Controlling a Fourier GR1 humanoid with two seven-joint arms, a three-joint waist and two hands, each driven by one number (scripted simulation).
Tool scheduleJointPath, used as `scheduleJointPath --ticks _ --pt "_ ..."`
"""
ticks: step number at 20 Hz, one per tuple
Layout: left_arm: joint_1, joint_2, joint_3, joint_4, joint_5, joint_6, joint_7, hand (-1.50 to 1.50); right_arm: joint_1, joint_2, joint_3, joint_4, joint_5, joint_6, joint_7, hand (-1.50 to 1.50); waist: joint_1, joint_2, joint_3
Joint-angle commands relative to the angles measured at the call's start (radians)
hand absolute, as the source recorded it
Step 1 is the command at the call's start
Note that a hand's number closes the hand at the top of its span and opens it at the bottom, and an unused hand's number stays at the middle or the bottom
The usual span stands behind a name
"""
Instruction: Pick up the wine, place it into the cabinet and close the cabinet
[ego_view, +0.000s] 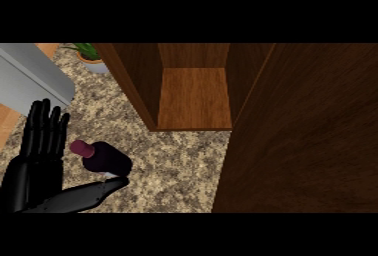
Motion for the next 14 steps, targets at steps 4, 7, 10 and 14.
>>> scheduleJointPath --ticks 4,7,10,14 --pt "0.047 -0.003 0.079 0.154 0.076 -0.035 -0.185 -1.5 0.029 -0.073 0.002 -0.252 0.088 -0.015 0.118 -1.5 -0.007 -0.002 0.0" --pt "0.137 -0.008 0.023 0.164 0.045 -0.015 -0.263 -1.5 -0.024 -0.063 -0.033 -0.193 0.084 -0.035 0.123 -1.5 0.004 0.0 0.0" --pt "0.173 0.023 0.097 0.206 0.094 -0.079 -0.32 -1.5 0.026 -0.086 0.038 -0.227 0.105 -0.042 0.101 -1.5 0.0 -0.003 0.0" --pt "0.182 0.005 0.096 0.252 0.12 -0.078 -0.359 -1.5 0.018 -0.095 0.05 -0.21 0.137 -0.068 0.088 -1.5 -0.001 -0.002 0.0"
